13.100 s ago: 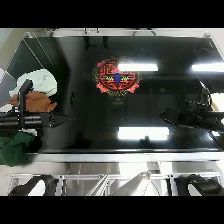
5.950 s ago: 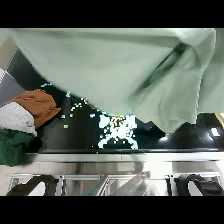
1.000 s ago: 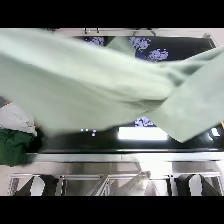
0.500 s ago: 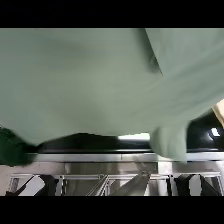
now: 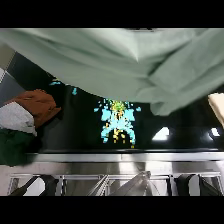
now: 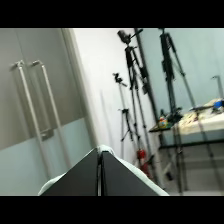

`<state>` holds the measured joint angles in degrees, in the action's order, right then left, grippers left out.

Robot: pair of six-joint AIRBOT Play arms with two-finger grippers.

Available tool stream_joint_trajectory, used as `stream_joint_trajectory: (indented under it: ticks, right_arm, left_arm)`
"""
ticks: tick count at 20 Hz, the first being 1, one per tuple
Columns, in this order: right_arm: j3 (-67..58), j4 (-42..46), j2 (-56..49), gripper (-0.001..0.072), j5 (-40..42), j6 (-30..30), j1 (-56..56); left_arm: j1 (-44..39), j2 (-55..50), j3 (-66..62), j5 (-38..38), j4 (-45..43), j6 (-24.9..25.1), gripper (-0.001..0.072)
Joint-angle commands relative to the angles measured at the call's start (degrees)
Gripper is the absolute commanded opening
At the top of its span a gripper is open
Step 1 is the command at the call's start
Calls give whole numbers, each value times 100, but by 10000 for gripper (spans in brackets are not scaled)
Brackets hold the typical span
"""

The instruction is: Fold the shirts.

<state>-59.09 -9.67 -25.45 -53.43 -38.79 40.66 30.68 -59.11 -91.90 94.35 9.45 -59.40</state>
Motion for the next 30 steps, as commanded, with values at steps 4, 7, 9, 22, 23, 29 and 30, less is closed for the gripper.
stream_joint_trajectory:
  ticks: [4,7,9,22,23,29,30]
  right_arm:
    - [-553,1473,354,14,844,-717,7]
    - [-938,1652,-481,14,608,-955,-13]
    - [-916,1661,-1204,14,269,-1182,-28]
    - [-693,-188,-7381,14,1080,240,-1792]
    - [-820,-407,-7667,14,970,393,-1792]
    - [-1237,229,-8293,14,190,247,-1373]
    - [-1237,682,-8293,14,127,46,-1237]
  left_arm:
    - [1681,949,22,647,2492,-264,20]
    - [2205,533,22,258,1189,-278,23]
    - [1519,-74,22,57,55,-315,23]
    - [-1530,-6846,-1574,-892,-2245,-1196,8]
    - [-1609,-7082,-1812,-1023,-2240,-1224,8]
    - [-1744,-7427,-2483,-835,-3257,-1602,8]
    - [-1744,-7416,-2389,-721,-3554,-1648,8]
